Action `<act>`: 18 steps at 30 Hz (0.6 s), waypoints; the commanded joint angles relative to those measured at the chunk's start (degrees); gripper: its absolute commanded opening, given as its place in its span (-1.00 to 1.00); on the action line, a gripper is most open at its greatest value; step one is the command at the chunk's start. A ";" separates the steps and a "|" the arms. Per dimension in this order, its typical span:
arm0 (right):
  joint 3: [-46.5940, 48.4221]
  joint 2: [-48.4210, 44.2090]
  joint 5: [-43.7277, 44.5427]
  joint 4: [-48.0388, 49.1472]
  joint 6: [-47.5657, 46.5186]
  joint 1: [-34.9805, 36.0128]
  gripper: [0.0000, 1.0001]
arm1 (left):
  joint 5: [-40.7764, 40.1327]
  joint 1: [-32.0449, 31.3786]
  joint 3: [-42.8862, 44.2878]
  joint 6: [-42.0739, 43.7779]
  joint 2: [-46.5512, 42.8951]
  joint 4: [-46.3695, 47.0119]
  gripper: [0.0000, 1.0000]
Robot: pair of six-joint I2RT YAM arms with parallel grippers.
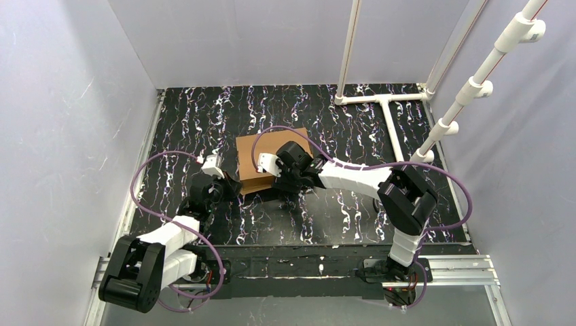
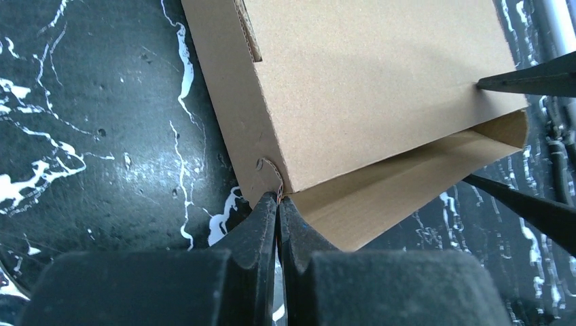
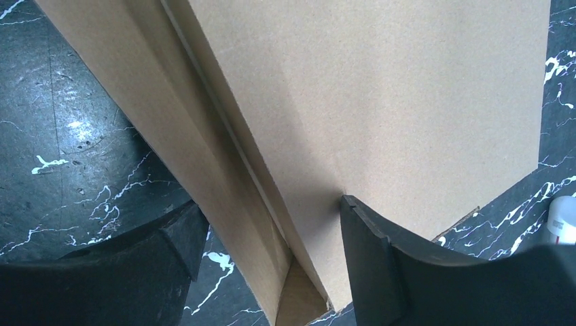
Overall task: Fold the paper box
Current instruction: Close the paper box at the center of the board.
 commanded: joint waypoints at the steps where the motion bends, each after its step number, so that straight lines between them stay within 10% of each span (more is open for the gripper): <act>1: -1.62 5.84 -9.17 -5.62 4.31 0.36 0.51 | 7.84 -0.65 1.77 -9.16 -4.31 4.13 -1.00; 18: -3.01 -5.23 -18.87 -6.35 -0.38 0.36 0.97 | 4.18 -0.57 8.00 -4.31 4.26 -2.20 -1.00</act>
